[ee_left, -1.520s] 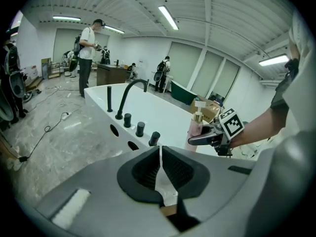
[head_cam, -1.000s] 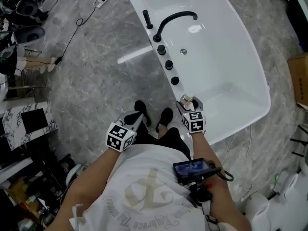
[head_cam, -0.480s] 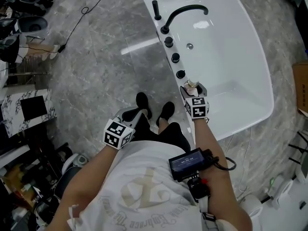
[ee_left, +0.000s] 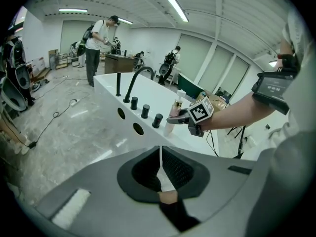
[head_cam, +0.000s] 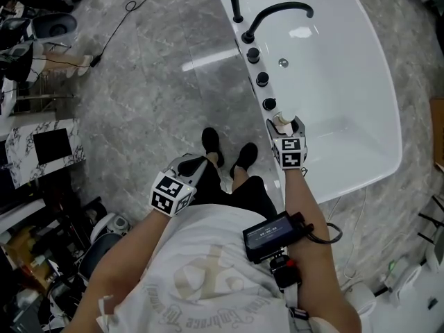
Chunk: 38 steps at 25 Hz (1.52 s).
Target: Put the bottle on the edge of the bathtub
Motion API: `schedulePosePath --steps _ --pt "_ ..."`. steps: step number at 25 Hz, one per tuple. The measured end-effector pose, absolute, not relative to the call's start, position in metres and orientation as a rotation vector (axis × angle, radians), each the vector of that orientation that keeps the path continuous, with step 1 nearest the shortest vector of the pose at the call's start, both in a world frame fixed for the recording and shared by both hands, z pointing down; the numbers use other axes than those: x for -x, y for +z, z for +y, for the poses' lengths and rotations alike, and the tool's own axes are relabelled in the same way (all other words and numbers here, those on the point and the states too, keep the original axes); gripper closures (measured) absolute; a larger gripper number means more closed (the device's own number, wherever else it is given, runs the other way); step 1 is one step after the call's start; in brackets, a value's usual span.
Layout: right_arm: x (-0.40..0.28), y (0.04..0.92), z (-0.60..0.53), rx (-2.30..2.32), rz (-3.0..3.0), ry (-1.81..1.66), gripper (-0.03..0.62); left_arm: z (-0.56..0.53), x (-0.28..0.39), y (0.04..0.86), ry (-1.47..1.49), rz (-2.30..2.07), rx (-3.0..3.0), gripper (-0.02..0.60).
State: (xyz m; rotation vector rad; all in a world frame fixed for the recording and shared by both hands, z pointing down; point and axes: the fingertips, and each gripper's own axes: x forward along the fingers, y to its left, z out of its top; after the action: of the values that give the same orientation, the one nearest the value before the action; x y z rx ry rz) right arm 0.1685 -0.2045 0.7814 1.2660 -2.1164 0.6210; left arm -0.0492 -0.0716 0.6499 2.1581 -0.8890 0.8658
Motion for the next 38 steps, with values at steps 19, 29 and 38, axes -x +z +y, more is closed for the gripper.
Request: schedulePosePath --steps 19,29,38 --pt "-0.170 0.780 -0.185 -1.234 -2.082 0.597 0.292 -0.069 0.049 0.649 0.853 -0.896 -2.153 0.565" --pt "-0.169 0.793 -0.183 -1.224 -2.058 0.658 0.292 -0.069 0.039 0.654 0.860 -0.884 -2.148 0.565" --pt "-0.163 0.792 -0.180 -1.203 -2.058 0.715 0.292 -0.072 0.041 0.655 0.853 -0.894 -2.146 0.565"
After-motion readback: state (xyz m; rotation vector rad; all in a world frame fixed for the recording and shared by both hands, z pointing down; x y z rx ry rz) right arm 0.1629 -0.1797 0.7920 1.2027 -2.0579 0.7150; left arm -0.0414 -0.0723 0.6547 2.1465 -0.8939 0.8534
